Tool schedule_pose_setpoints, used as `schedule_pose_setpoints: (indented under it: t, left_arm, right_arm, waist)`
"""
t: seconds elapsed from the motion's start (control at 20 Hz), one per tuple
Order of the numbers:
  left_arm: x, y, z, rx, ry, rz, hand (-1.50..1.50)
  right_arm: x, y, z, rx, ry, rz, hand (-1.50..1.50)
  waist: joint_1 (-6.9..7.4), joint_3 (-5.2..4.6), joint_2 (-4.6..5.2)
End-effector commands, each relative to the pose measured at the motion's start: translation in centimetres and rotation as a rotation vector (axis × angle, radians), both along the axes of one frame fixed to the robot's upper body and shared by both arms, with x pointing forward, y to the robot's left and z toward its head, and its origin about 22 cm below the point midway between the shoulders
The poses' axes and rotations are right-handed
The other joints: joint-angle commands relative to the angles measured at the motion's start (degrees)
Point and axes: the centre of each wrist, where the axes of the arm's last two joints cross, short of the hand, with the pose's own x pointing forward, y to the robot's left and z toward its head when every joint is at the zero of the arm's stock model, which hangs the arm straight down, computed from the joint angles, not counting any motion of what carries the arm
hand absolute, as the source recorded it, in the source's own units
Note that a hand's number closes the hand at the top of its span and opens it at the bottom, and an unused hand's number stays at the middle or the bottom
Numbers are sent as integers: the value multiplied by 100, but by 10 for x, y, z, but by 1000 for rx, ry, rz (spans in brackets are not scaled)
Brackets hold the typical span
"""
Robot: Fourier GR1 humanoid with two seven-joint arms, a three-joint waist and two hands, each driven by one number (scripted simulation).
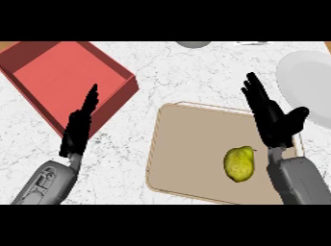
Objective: Pick the pear from the tray and place it in the plate
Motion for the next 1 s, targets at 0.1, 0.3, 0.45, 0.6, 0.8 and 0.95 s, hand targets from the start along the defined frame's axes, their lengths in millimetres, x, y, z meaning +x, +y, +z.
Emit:
schedule_pose_setpoints:
  t: [0.1,0.3,0.45,0.6,0.8,0.95]
  left_arm:
    - [-24,27,-18,-87,148,108,0]
    - [-35,22,-18,-178,167,135,0]
    - [-57,28,-29,-248,242,153,0]
    - [-64,37,-26,-263,259,120,0]
    - [-66,24,-25,-301,267,59,0]
    - [-58,23,-25,-303,280,43,0]
  right_arm:
    - [-20,-65,21,57,-208,-310,150]
    - [-68,-162,-4,-455,-38,-548,150]
    - [-90,-153,-20,-60,-167,-1003,-150]
    - [-111,-129,-31,34,-282,-1085,-150]
    - [-150,-104,-46,29,-341,-1029,-150]
    - [-176,-104,-53,-21,-310,-991,-150]
  waist:
    - [-466,-21,-92]
    - [-900,-171,122]
    - [-991,-27,-92]
    - [-745,-20,-112]
    - [-595,-25,-75]
    - [-539,-29,-33]
